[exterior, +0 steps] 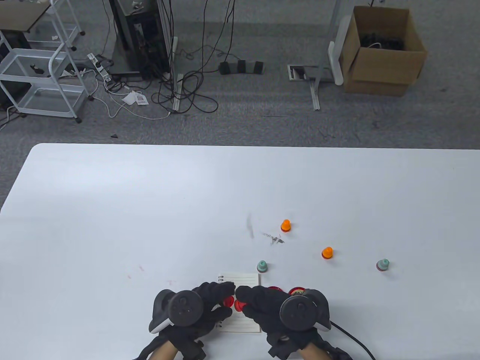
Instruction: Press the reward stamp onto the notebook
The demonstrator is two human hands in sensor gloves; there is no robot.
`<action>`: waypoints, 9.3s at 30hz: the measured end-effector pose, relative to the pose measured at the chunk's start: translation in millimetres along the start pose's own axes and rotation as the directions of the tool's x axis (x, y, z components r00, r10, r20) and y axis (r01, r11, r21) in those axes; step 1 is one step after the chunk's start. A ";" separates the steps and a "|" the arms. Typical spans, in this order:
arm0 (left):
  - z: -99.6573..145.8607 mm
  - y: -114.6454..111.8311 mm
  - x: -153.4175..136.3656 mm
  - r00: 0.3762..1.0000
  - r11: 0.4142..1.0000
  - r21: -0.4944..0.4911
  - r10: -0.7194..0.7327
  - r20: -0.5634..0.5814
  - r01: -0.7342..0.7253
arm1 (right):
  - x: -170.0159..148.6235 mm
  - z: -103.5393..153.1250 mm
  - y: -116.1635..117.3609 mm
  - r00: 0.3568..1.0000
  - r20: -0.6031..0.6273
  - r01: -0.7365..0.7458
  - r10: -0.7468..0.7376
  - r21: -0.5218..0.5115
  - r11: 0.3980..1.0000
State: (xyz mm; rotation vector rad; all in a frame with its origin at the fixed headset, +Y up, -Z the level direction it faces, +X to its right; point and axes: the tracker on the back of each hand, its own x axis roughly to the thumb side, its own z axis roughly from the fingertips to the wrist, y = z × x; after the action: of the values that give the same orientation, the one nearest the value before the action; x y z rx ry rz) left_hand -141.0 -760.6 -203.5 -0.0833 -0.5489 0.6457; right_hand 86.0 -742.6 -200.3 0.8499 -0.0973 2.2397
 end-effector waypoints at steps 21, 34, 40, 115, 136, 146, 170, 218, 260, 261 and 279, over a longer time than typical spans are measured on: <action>2.3 -0.3 0.0 0.986 0.984 0.075 0.159 0.050 -0.162 | -1.7 -0.1 -0.5 0.998 0.006 0.064 -0.064 -0.016 0.998; 2.4 -1.8 0.5 0.982 0.976 0.113 0.183 0.054 -0.188 | -3.2 0.4 -0.9 0.994 -0.014 0.109 -0.110 -0.047 0.993; 2.2 -0.7 0.3 0.984 0.979 0.108 0.167 0.054 -0.172 | -3.9 0.6 -2.1 0.993 -0.022 0.114 -0.115 -0.074 0.991; 16.3 39.0 -44.7 0.755 0.794 -0.128 -0.605 -0.253 0.594 | -225.4 17.4 -177.6 0.373 -0.710 -0.465 0.598 0.414 0.782; 15.6 35.9 -41.9 0.766 0.799 -0.122 -0.599 -0.232 0.588 | -209.8 65.8 -179.9 0.363 -0.741 -0.439 0.565 0.398 0.805; 19.8 36.4 -29.1 0.820 0.840 -0.036 -0.538 -0.194 0.542 | -130.1 47.0 -177.9 0.634 -0.653 -0.433 0.415 0.145 0.890; 12.2 9.7 -5.9 0.987 0.975 0.158 -0.155 -0.030 0.158 | -31.2 -19.3 15.1 0.929 -0.259 0.263 -0.266 -0.048 0.964; 5.1 11.5 -13.7 0.988 0.978 0.141 -0.148 -0.049 0.154 | -37.6 -10.3 16.4 0.847 -0.276 0.441 -0.454 -0.112 0.891; -3.8 -8.6 -30.2 0.778 0.789 -0.250 -0.606 -0.167 0.561 | -34.6 -9.1 17.1 0.858 -0.257 0.444 -0.445 -0.065 0.894; -3.7 -8.5 -30.8 0.781 0.791 -0.249 -0.603 -0.164 0.559 | -34.5 -9.2 17.1 0.858 -0.257 0.444 -0.444 -0.064 0.894; 13.9 30.6 -28.2 0.805 0.822 -0.022 -0.562 -0.192 0.569 | -39.9 -3.5 -6.4 0.883 -0.232 0.386 -0.409 -0.139 0.912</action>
State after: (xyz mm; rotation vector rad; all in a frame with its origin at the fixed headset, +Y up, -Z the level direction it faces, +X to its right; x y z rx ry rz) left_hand -183.5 -754.1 -211.9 0.0560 -0.3466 0.0550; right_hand 109.0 -761.0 -228.1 0.4720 0.0930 1.9170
